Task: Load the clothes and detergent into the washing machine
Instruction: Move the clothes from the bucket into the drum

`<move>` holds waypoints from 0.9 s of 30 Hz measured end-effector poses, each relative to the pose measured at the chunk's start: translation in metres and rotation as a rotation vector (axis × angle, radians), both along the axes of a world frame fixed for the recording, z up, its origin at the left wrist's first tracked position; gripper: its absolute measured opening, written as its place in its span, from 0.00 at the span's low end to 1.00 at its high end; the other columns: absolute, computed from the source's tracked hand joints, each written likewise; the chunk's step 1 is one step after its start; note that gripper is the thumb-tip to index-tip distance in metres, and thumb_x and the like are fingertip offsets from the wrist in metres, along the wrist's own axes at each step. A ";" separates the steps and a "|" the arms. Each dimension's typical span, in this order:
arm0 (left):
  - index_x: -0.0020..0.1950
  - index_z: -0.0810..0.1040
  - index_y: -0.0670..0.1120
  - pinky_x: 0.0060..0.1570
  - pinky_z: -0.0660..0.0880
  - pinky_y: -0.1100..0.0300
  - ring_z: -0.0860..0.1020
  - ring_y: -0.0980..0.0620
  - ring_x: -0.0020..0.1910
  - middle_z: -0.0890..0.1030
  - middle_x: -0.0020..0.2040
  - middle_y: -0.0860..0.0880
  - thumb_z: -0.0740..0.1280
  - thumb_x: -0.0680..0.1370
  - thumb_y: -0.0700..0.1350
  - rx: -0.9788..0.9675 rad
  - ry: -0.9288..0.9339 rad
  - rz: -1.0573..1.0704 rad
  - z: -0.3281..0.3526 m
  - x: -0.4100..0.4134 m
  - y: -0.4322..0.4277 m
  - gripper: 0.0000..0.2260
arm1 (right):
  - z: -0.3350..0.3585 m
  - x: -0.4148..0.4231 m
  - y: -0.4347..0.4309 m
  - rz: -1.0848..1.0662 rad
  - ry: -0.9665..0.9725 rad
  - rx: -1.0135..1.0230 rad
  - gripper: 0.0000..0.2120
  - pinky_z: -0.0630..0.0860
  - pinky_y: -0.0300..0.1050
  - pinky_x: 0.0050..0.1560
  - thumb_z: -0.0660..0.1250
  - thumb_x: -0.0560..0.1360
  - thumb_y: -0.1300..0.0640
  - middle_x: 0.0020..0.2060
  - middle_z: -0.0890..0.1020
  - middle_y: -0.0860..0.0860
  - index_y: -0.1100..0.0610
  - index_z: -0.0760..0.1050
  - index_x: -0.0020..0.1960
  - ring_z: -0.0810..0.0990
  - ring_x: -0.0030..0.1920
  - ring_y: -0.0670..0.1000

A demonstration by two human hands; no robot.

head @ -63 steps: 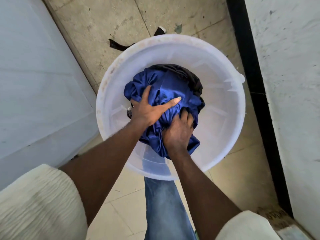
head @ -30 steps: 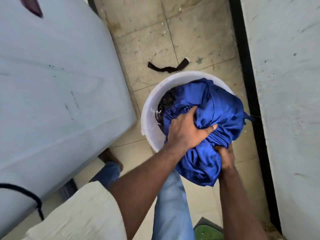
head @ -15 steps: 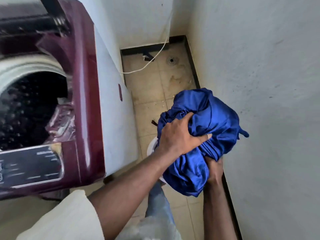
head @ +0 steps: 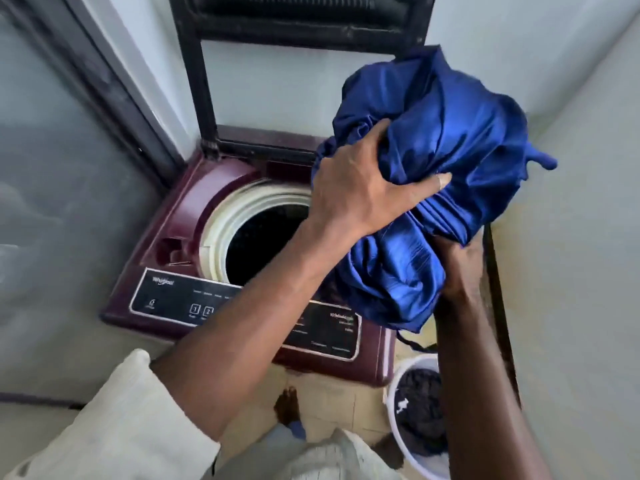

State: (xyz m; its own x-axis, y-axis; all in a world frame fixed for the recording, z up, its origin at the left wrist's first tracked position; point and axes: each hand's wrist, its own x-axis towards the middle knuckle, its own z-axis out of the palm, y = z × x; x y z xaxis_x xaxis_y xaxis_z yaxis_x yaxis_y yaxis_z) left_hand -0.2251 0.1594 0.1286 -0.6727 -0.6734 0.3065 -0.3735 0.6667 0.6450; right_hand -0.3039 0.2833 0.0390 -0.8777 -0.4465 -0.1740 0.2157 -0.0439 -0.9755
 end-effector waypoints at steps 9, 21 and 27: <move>0.72 0.67 0.55 0.63 0.74 0.48 0.76 0.43 0.64 0.75 0.70 0.49 0.65 0.61 0.77 0.408 -0.494 0.137 -0.077 0.090 -0.131 0.45 | -0.060 0.046 -0.119 0.280 0.112 0.291 0.44 0.74 0.57 0.64 0.79 0.62 0.64 0.64 0.77 0.56 0.54 0.61 0.72 0.78 0.62 0.56; 0.60 0.77 0.43 0.53 0.79 0.49 0.81 0.42 0.50 0.82 0.53 0.44 0.64 0.70 0.70 0.405 -0.850 0.097 -0.122 0.071 -0.166 0.34 | -0.076 0.040 -0.116 0.276 0.080 0.477 0.20 0.74 0.45 0.48 0.74 0.69 0.50 0.45 0.76 0.50 0.52 0.76 0.58 0.77 0.46 0.50; 0.57 0.80 0.50 0.51 0.76 0.52 0.80 0.43 0.55 0.82 0.56 0.47 0.69 0.70 0.66 0.232 -0.716 -0.113 -0.138 0.011 -0.101 0.25 | -0.077 0.024 -0.068 0.074 0.046 0.355 0.05 0.79 0.50 0.40 0.73 0.69 0.59 0.32 0.77 0.52 0.54 0.77 0.38 0.77 0.35 0.51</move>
